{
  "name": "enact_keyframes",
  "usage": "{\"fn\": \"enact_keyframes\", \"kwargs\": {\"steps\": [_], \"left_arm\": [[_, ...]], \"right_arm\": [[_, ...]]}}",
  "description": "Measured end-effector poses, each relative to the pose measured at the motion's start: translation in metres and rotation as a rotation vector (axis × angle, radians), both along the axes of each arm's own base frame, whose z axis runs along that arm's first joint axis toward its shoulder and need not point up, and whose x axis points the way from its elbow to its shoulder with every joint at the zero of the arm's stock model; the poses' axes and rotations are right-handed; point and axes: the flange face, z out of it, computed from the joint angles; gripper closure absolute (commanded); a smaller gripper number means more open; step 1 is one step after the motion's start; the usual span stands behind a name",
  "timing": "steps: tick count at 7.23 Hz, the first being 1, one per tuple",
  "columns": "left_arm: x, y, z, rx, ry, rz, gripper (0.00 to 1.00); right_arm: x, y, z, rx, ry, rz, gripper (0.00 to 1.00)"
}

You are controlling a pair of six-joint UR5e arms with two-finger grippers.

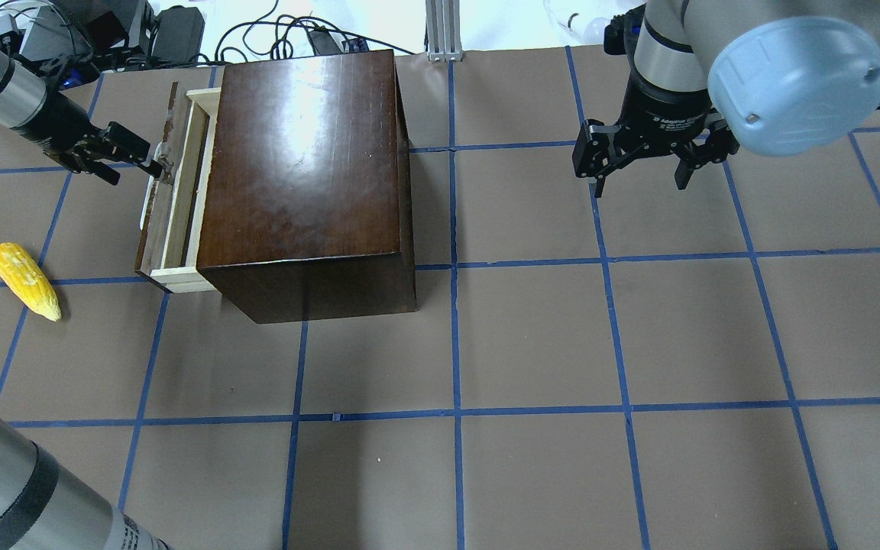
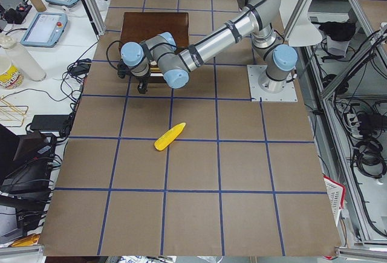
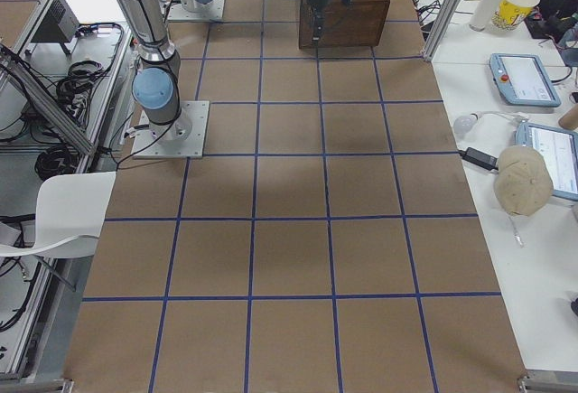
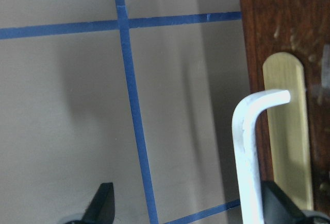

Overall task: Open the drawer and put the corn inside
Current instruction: 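Pull the drawer handle outward with the left gripper to open the drawer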

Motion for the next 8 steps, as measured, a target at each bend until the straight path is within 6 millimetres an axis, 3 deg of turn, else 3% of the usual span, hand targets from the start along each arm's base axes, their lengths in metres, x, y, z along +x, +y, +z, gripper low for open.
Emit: {"fn": "enact_keyframes", "kwargs": {"steps": [8], "left_arm": [[0.016, 0.001, 0.006, -0.007, -0.045, -0.04, 0.0]], "right_arm": [[0.0, 0.0, 0.0, 0.001, 0.0, 0.0, 0.0]]}}
